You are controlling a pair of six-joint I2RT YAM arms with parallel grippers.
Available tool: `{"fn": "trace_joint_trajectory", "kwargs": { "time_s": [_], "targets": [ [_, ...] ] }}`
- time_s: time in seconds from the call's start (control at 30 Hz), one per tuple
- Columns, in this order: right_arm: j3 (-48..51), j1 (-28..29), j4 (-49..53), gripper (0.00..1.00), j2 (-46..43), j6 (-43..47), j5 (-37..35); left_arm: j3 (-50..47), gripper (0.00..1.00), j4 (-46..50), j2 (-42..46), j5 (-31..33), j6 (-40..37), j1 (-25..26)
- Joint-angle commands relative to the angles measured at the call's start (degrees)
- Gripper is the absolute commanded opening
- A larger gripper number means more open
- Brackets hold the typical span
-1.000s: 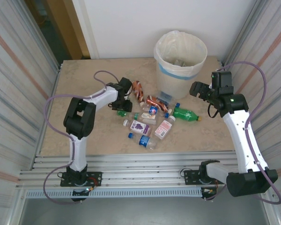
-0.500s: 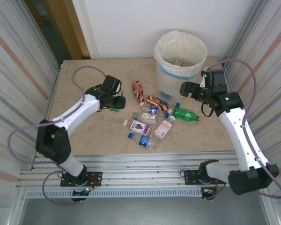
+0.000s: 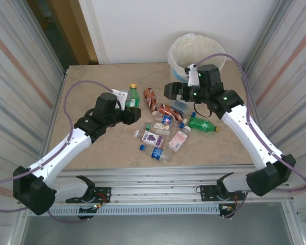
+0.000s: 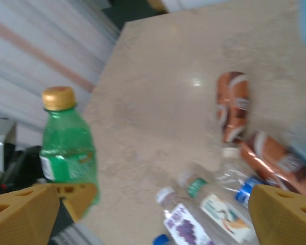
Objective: Put the plastic bottles in the bin
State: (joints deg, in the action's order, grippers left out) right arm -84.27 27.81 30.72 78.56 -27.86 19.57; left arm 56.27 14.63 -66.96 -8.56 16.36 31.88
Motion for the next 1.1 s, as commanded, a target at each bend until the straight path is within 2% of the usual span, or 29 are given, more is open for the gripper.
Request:
{"fn": "trace_joint_trajectory", "kwargs": {
  "time_s": [0.0, 0.33, 0.67, 0.83, 0.93, 1.07],
  "targets": [
    [-3.96, 2.4, -5.7, 0.91, 2.44, -1.08, 5.38, -1.25, 0.44, -8.4, 1.32, -8.25, -0.9, 0.84],
    [-8.41, 5.73, -7.56, 0.75, 8.14, -0.65, 8.6, 1.06, 0.44, -11.63, -0.77, -12.56, -2.03, 4.68],
    [-9.51, 7.17, -7.14, 0.6, 11.34, -0.88, 10.54, 1.96, 0.44, -12.76, -1.95, -12.48, -1.11, 5.57],
    [-9.52, 7.21, -6.93, 0.43, 11.54, -1.01, 10.51, 2.07, 0.45, -12.91, -1.99, -11.62, -0.67, 5.56],
    [-10.12, 7.17, -6.32, 0.31, 11.44, -0.75, 9.97, 2.13, 0.54, -12.77, -1.91, -10.8, -0.41, 5.56],
    [-10.89, 6.6, -5.61, 0.23, 11.15, -0.32, 9.04, 2.41, 0.84, -12.47, -1.24, -9.62, 0.3, 5.56]
  ]
}}
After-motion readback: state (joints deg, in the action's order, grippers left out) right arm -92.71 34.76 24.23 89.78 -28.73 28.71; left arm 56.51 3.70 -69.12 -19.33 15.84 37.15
